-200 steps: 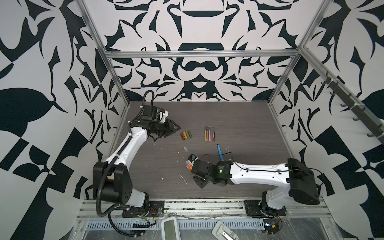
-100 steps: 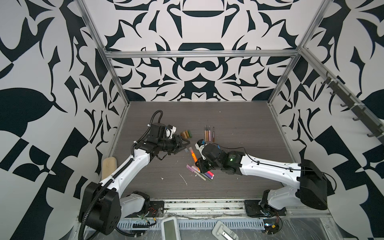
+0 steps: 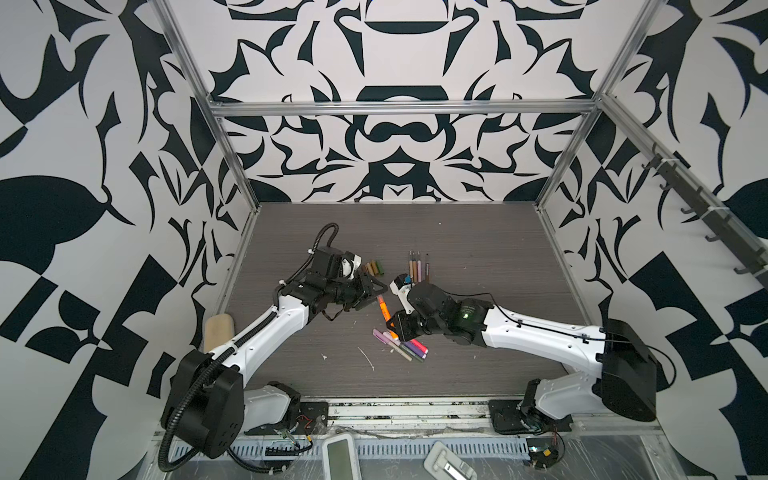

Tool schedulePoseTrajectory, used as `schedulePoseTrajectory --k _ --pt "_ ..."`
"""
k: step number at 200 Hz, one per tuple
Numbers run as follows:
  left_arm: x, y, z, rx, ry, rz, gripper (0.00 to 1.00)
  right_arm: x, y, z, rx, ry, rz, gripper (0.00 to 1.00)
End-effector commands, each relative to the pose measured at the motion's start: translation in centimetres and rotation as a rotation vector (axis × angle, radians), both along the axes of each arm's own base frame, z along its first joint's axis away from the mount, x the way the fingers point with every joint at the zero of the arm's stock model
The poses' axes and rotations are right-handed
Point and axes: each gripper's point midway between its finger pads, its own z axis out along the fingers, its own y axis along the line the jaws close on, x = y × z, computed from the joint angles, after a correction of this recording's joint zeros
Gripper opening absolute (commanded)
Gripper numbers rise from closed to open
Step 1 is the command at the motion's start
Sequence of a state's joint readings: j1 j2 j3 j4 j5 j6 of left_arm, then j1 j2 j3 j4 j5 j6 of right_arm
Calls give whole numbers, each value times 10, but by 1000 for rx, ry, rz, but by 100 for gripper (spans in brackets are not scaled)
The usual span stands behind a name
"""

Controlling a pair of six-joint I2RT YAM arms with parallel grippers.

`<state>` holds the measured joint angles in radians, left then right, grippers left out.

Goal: Open the pen caps
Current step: 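Grip the orange highlighter's cap with the left gripper while the right holds the body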

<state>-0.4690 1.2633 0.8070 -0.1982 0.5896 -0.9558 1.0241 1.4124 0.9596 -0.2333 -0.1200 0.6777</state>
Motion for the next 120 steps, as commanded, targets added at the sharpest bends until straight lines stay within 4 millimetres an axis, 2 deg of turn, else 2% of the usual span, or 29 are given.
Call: schedulePoseTrajectory --k 1,17,31,38,68,99,120 --pt "3 -6 7 -9 -31 -5 32 4 7 32 82 -41 0 6" --pt "2 -7 7 -8 -36 -12 11 5 5 32 80 -43 -5 6" --pt "1 -6 8 -4 -41 -13 0 5 4 34 80 -46 -9 6" --pt "1 -5 9 -1 -44 -14 0 5 2 34 78 -48 -11 8" --pt "1 -6 13 -3 -54 -19 0 7 -4 35 80 -48 -26 31" --pt "2 -7 20 -12 -65 -24 0 8 -5 28 76 -20 -22 35" --pt "4 -8 25 -16 -73 -23 0 7 -4 15 45 6 -12 35"
